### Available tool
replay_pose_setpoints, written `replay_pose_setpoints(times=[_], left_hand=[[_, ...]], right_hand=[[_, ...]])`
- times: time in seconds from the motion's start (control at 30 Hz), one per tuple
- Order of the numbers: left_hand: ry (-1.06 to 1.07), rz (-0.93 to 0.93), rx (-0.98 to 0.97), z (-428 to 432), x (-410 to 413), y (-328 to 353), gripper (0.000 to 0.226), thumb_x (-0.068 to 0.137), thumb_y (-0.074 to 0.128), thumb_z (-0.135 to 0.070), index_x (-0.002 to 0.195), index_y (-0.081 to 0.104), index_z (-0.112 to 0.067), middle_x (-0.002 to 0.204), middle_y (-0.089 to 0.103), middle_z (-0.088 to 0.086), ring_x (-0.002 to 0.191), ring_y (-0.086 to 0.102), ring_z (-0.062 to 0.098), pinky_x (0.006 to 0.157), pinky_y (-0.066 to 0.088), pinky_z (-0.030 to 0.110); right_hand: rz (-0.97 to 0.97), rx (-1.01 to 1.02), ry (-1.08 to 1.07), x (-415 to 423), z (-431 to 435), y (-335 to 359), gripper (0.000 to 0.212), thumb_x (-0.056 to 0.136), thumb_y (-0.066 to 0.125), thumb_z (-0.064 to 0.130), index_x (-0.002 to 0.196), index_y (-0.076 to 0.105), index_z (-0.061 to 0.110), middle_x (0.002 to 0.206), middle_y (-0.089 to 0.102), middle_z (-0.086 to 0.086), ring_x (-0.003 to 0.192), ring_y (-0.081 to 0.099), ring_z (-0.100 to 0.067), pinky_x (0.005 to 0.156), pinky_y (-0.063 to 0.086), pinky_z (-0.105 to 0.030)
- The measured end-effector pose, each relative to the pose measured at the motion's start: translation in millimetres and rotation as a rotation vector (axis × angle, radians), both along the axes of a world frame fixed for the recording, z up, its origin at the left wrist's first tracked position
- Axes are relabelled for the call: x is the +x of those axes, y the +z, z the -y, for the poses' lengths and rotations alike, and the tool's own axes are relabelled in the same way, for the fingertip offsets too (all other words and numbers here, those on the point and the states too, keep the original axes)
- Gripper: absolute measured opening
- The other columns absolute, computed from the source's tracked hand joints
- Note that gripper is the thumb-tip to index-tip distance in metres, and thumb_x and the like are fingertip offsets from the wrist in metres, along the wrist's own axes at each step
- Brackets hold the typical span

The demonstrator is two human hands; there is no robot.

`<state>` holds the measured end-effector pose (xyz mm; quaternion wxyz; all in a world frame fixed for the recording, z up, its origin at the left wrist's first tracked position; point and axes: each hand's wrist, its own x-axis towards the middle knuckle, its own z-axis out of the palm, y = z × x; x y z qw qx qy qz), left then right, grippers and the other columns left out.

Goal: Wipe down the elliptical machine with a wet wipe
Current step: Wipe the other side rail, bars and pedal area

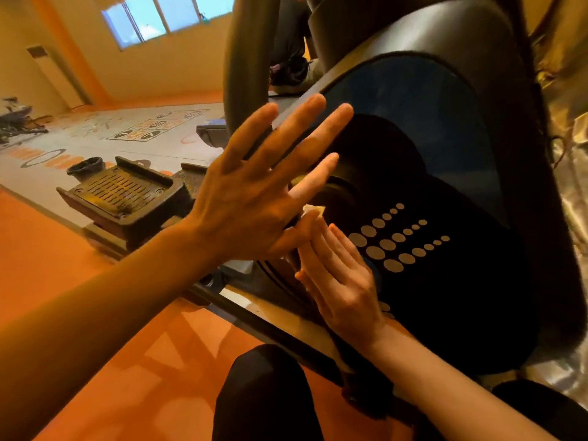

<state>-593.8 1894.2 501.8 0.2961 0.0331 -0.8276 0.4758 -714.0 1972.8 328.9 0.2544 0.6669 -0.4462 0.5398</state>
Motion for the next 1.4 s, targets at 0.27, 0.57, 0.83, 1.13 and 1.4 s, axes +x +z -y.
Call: replay_pose_setpoints(times=[0.27,0.57,0.83,1.13,1.4], left_hand=[[-0.028,-0.733,0.737,-36,-4,-90,0.068,0.106,0.025,-0.049,0.159,0.018,-0.006,0.167,0.009,0.023,0.160,-0.005,0.026,0.129,0.001,0.051],[-0.436,-1.192,1.162,-58,-54,-137,0.068,0.112,0.016,-0.050,0.162,0.014,-0.004,0.175,0.007,0.002,0.161,0.006,0.031,0.129,0.007,0.058],[-0.307,-1.280,1.126,-51,-66,-152,0.063,0.112,0.017,-0.052,0.167,0.009,-0.023,0.175,0.011,0.000,0.161,0.012,0.028,0.129,0.010,0.049],[-0.281,-1.235,1.073,-46,-68,-160,0.070,0.107,0.033,-0.061,0.166,0.013,-0.029,0.174,0.015,0.005,0.160,0.016,0.026,0.129,0.014,0.042],[-0.266,-1.235,1.008,-38,-71,-163,0.075,0.103,0.039,-0.066,0.165,0.016,-0.029,0.174,0.016,0.000,0.159,0.018,0.023,0.126,0.022,0.045]], right_hand=[[-0.134,0.004,0.001,-14,1,8,0.046,0.109,0.053,0.015,0.150,0.035,0.005,0.155,0.035,-0.018,0.153,0.028,-0.027,0.122,0.033,-0.048],[-0.630,-0.046,-0.043,-53,6,84,0.046,0.109,0.052,0.022,0.152,0.037,0.012,0.158,0.036,-0.011,0.153,0.028,-0.023,0.125,0.025,-0.043],[-0.840,-0.131,-0.143,-64,35,200,0.045,0.109,0.048,0.024,0.151,0.042,0.007,0.157,0.039,-0.012,0.151,0.031,-0.027,0.128,0.013,-0.046],[-0.737,0.137,0.056,-40,37,223,0.055,0.111,0.025,0.036,0.143,0.053,0.003,0.150,0.053,-0.016,0.148,0.040,-0.029,0.126,0.021,-0.047],[-0.762,0.242,-0.284,-77,67,304,0.073,0.106,0.014,0.059,0.143,0.053,0.008,0.151,0.052,-0.012,0.151,0.033,-0.027,0.128,0.013,-0.051]])
